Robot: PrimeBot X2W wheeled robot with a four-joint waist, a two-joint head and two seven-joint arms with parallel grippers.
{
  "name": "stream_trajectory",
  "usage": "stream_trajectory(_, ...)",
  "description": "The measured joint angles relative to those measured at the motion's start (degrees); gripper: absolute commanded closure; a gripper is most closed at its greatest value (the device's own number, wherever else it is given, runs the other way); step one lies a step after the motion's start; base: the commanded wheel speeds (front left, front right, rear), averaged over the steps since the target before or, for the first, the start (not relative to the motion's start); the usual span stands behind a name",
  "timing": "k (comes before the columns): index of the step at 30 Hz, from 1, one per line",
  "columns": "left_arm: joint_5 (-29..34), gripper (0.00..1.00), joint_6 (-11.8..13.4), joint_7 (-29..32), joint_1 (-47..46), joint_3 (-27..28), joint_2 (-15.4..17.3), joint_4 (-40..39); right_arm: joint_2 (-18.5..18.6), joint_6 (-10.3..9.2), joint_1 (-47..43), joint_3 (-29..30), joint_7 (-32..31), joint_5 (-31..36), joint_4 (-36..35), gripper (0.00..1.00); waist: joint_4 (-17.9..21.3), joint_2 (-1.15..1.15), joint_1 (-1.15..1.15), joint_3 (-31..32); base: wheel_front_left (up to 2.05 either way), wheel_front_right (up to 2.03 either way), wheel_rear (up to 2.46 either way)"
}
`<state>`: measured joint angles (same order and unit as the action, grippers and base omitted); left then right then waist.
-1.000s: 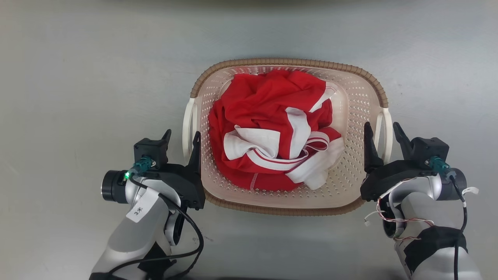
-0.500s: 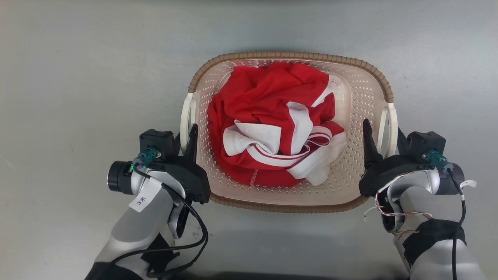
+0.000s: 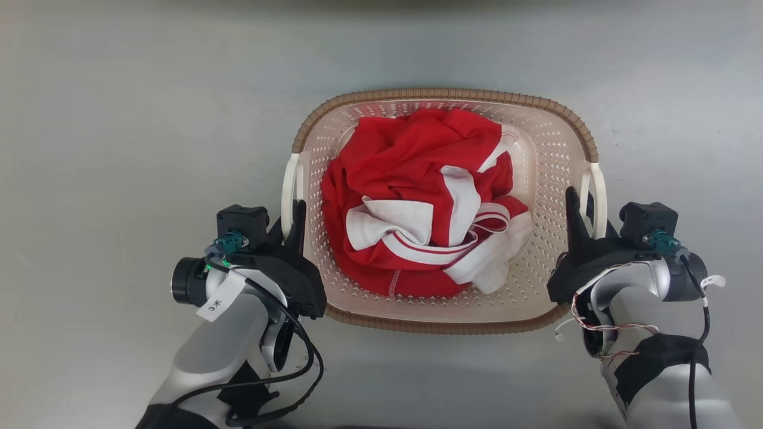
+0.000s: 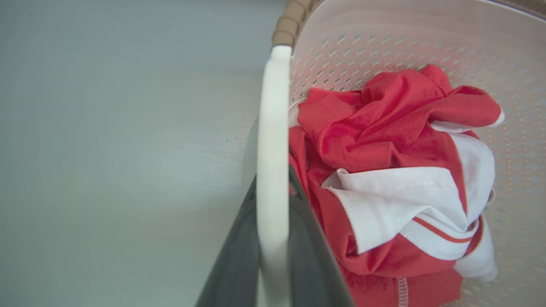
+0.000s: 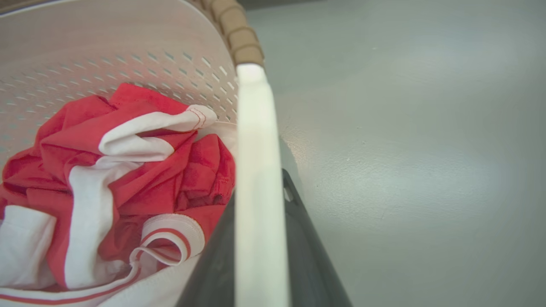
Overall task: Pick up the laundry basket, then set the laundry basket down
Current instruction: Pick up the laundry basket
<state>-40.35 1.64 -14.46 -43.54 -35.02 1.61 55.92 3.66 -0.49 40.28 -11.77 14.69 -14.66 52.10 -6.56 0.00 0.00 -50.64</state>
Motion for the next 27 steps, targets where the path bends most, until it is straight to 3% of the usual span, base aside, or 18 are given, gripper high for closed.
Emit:
stream_trajectory(17, -3.48, 1.00, 0.04, 0.01, 0.52, -3.28, -0.01, 3.80, -0.01, -0.02, 0.00, -5.11, 0.00, -3.88, 4.28, 1.00, -0.01, 0.00, -0.01, 8.69, 0.00, 0.00, 0.00)
stream_trajectory(27, -5.45, 1.00, -0.19, 0.27, 3.13, -5.15, -0.03, 6.73, -0.04, -0.65, -1.41, -10.57, -0.02, -9.64, 6.26, 1.00, -0.30, -0.01, -0.01, 16.40, 0.00, 0.00, 0.00)
